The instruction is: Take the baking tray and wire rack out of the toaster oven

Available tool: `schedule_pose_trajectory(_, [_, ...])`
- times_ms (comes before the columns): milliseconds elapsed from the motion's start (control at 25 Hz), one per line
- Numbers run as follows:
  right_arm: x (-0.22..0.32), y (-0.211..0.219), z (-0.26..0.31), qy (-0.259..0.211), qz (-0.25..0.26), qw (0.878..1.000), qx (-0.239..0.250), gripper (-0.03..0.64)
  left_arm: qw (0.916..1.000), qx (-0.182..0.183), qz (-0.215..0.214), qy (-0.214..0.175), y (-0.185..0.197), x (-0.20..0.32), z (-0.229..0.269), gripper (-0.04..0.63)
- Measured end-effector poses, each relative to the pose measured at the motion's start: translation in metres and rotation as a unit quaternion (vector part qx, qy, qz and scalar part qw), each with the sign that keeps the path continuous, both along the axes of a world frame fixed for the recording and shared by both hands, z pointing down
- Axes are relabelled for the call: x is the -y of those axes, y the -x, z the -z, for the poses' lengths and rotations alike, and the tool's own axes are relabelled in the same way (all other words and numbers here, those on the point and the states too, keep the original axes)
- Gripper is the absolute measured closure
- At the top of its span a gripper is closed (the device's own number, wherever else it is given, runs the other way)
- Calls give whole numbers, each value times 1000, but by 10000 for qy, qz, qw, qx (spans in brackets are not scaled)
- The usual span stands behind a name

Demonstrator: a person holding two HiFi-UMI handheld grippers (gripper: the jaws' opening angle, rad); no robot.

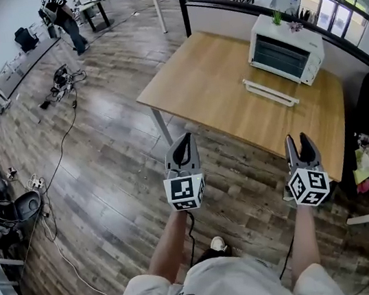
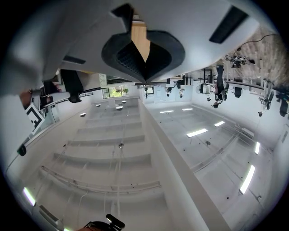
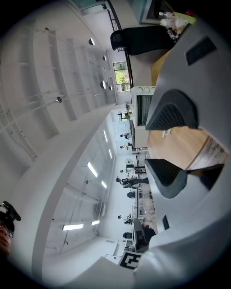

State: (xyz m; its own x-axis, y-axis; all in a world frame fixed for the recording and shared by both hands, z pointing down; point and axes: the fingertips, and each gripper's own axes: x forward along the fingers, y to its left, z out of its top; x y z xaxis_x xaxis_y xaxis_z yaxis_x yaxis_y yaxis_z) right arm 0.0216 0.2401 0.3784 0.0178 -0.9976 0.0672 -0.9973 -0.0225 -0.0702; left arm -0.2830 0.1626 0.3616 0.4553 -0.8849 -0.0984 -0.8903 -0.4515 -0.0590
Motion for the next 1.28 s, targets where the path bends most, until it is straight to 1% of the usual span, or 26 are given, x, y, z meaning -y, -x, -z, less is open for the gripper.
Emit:
schedule_pose_trajectory(320, [41,2,-2,13,-73,10000,-45,405,9999,-55,-114,32,-3,46,-7,580])
schedule_pose_trajectory(640, [83,-20,-14,29,-174,9998,52,405,9997,45,-235,0,-26,91,-14,580])
schedule_pose_trajectory(840, [126,-49,-23,33,-174,9998,40,405,9992,235,-335,-18,-61,135,-21,580])
schedule_pose_trajectory(1000, [163,-82,-25,62,-253,9995,161,405,9990,156,-393,123,-94,178,-22,580])
schedule_pose_trajectory(1280, [223,-136,-36,162,-355,9990,237,407,9981,258,-553,112,-158,242,-22,580])
